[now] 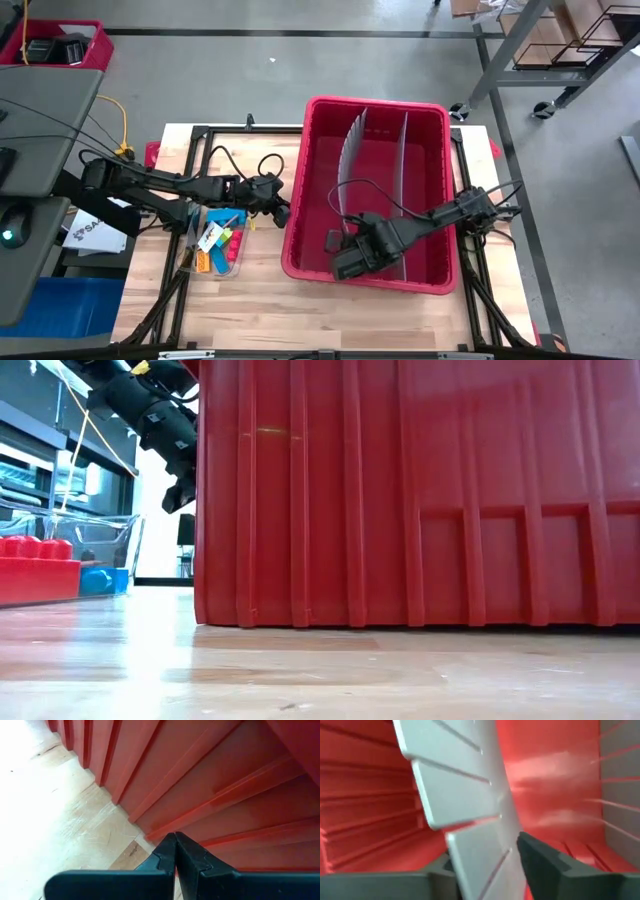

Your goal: Sort Items/Unsort Items

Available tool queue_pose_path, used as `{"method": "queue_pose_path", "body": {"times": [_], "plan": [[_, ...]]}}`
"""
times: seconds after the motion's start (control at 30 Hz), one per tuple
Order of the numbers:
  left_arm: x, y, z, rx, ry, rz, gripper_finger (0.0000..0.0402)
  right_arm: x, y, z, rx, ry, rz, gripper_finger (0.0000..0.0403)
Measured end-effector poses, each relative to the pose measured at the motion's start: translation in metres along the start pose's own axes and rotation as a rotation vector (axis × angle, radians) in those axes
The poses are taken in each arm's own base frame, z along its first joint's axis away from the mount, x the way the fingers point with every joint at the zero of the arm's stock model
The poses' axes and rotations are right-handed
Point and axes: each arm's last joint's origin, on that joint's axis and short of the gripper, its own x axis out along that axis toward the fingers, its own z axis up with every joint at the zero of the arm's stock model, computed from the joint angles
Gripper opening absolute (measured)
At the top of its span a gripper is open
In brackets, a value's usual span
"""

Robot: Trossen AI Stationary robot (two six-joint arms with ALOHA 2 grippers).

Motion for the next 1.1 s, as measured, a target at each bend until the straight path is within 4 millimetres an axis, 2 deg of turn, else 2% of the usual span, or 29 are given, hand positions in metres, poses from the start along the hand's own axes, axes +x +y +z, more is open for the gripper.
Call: {"method": "queue_pose_path", "body": {"times": [0.13,0.27,0.6,0.73,0.83,0.9,1.03,1.1], "plan": [[0.000,0.000,0.000,0.000,0.000,0.000,0.0000,-0.001,-0.003,-0.003,-0.051,0.052,-0.044,0.0194],[0.000,0.000,0.000,0.000,0.000,0.000,0.0000,-0.008,-0.008,-0.003,-0.073,0.078,-0.081,0.0205],[0.001,0.004,0.003,0.013,-0.007,0.012,0.0000,-0.063,-0.017,0.026,-0.147,0.047,0.126,0.0204],[0.001,0.007,0.006,0.004,-0.013,0.021,0.0000,-0.079,-0.021,0.039,-0.151,-0.052,0.225,0.0204],[0.001,0.009,0.007,-0.004,-0.017,0.027,0.0000,-0.094,-0.018,0.062,-0.148,-0.177,0.353,0.0188],[0.001,0.009,0.008,-0.005,-0.019,0.028,0.0000,-0.100,-0.008,0.087,-0.159,-0.248,0.410,0.0152],[0.001,0.008,0.008,-0.007,-0.027,0.020,0.0000,-0.091,0.036,0.140,-0.320,-0.291,0.523,0.0029],[0.001,0.007,0.010,-0.017,-0.039,0.009,0.0000,-0.080,0.061,0.172,-0.390,-0.288,0.608,0.0015]]}}
